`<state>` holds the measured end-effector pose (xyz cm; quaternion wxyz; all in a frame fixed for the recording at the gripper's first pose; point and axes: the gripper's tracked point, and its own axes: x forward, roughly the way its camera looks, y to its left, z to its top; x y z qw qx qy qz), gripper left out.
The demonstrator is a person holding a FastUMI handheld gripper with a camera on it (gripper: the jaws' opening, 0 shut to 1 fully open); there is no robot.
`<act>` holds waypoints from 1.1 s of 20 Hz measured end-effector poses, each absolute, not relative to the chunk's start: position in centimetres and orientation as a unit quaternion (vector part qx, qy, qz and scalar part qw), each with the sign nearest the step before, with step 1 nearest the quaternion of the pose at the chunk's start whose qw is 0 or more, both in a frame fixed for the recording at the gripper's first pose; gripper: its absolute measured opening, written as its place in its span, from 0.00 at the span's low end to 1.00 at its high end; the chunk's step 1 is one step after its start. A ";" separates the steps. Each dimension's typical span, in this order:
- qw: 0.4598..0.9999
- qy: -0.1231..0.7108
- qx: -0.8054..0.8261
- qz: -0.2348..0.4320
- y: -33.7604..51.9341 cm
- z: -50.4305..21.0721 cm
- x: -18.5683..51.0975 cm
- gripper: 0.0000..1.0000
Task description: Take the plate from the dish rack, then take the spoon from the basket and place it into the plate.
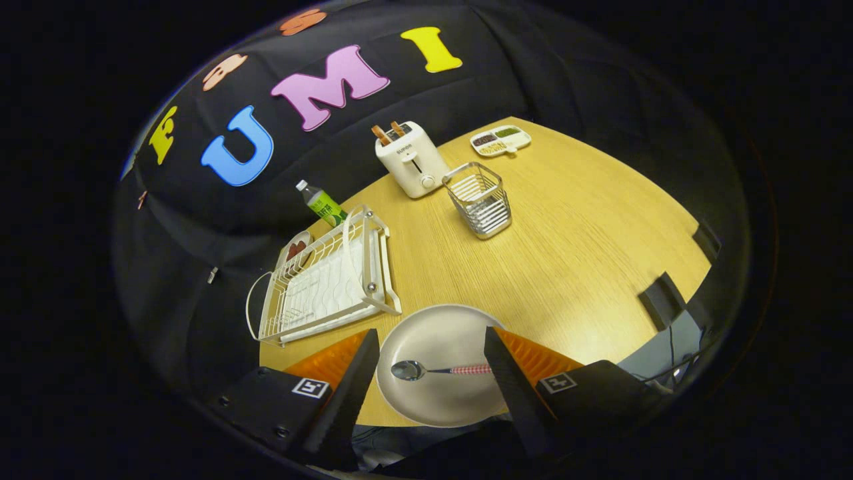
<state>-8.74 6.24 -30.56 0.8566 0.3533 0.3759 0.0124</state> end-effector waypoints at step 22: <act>0.993 0.062 0.099 0.004 -4.3 -1.4 -1.7 0.98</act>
